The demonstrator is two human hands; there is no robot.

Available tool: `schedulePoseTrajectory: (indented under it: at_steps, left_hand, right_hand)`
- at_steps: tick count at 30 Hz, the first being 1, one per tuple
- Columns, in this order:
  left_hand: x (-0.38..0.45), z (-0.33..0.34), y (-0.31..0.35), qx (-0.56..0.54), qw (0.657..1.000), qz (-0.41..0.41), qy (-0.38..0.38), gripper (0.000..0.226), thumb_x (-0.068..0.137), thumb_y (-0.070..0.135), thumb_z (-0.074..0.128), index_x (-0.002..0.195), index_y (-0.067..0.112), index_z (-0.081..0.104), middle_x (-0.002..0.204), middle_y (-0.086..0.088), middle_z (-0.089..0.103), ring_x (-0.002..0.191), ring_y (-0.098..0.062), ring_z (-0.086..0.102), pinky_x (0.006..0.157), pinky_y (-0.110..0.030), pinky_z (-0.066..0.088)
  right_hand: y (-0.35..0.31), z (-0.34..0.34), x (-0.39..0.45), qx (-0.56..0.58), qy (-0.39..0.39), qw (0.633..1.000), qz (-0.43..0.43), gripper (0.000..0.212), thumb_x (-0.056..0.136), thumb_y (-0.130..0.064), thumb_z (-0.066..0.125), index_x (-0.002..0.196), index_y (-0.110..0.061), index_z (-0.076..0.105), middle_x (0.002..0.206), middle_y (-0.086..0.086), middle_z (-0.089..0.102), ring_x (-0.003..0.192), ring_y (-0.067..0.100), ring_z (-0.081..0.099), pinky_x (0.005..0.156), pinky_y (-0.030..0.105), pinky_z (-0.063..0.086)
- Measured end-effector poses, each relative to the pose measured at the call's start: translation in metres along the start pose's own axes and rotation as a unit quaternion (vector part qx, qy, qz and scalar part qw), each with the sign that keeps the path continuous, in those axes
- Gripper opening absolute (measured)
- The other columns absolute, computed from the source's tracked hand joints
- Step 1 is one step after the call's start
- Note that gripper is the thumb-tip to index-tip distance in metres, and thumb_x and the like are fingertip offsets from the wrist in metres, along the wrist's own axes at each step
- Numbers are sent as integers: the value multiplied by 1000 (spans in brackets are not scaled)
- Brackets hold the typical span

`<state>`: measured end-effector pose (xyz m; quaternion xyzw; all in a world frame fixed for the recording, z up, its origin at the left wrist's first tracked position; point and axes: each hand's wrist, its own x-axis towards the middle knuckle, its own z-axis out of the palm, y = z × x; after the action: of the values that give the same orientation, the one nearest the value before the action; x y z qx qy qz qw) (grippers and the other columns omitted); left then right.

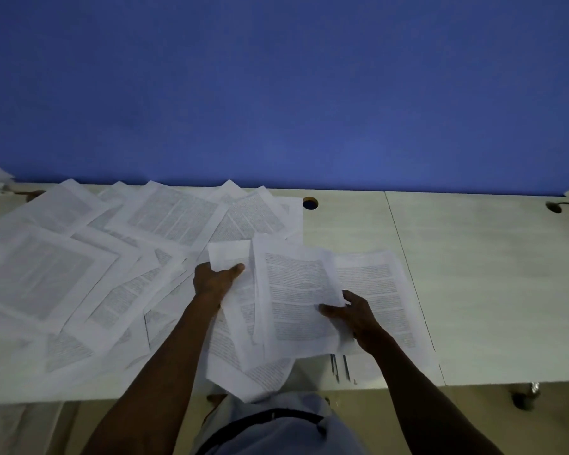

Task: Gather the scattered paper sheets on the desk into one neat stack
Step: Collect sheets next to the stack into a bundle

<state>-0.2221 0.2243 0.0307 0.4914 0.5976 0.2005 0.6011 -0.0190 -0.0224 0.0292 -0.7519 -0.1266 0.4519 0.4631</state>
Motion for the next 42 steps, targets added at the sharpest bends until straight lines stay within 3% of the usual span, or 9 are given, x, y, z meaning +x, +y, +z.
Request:
schedulePoseTrajectory:
  at_steps: [4,7,9,13,16,20,33,38,42]
  left_hand:
    - [15,-15,-7,-52,988,-84,-117,74,59,63,88,115,18,72,121,-1,69,105,-17,69,89,-32,56]
    - [9,-27,-18,30,967,-114,-227,66,67,32,94,125,13,69,125,-6,70,109,-23,69,94,-42,57]
    - [6,-31,-27,20,973,-92,-209,57,70,1,87,123,6,69,119,-11,72,105,-26,70,85,-40,59]
    - [9,-39,-38,-21,986,-58,-157,48,75,-2,82,121,7,69,120,-12,71,100,-25,70,83,-40,59]
    - [14,-46,-44,25,992,-20,-126,47,79,7,83,124,5,68,124,-12,69,109,-28,68,99,-49,53]
    - [17,-51,-50,109,993,-1,-55,40,71,14,91,107,5,74,108,-11,74,100,-28,70,95,-48,56]
    - [24,-57,-24,39,943,-35,-329,75,56,22,97,124,11,69,122,-9,72,115,-28,67,102,-48,52]
    - [29,-47,-27,87,986,-27,-137,28,80,31,84,90,8,74,94,-9,73,93,-20,67,92,-36,56]
    - [25,-38,-33,167,968,-142,-125,69,83,79,50,95,13,63,97,-7,67,90,-21,63,80,-32,52]
  right_hand:
    - [-8,10,10,-34,6,999,-34,53,72,-23,94,119,-14,72,112,0,76,100,17,72,65,17,57]
    - [-7,19,18,-70,-10,997,-41,50,75,-22,92,119,-12,71,113,0,74,102,16,70,65,14,56]
    - [-2,24,22,-102,-9,994,-32,49,76,-25,91,119,-12,70,114,1,74,104,20,70,75,24,60]
    - [8,30,31,-199,-8,979,-31,56,77,-33,89,123,-10,68,119,7,72,112,29,66,99,50,54]
    - [14,36,42,-230,-15,972,-45,64,69,-44,84,120,-9,68,115,8,72,109,31,65,99,53,52]
    - [-1,48,34,-204,29,977,-50,33,87,-18,80,115,-5,70,103,8,71,100,30,67,89,46,58]
    - [-15,73,42,-44,-71,996,19,30,79,-13,87,102,-18,69,98,-3,77,87,12,73,66,21,57]
    - [-11,75,47,-86,-36,996,9,48,72,-18,93,114,-5,73,109,10,77,103,30,73,88,42,62]
    - [-9,78,49,-125,-17,992,-11,51,72,-30,89,114,-6,73,112,9,75,105,28,71,95,47,59]
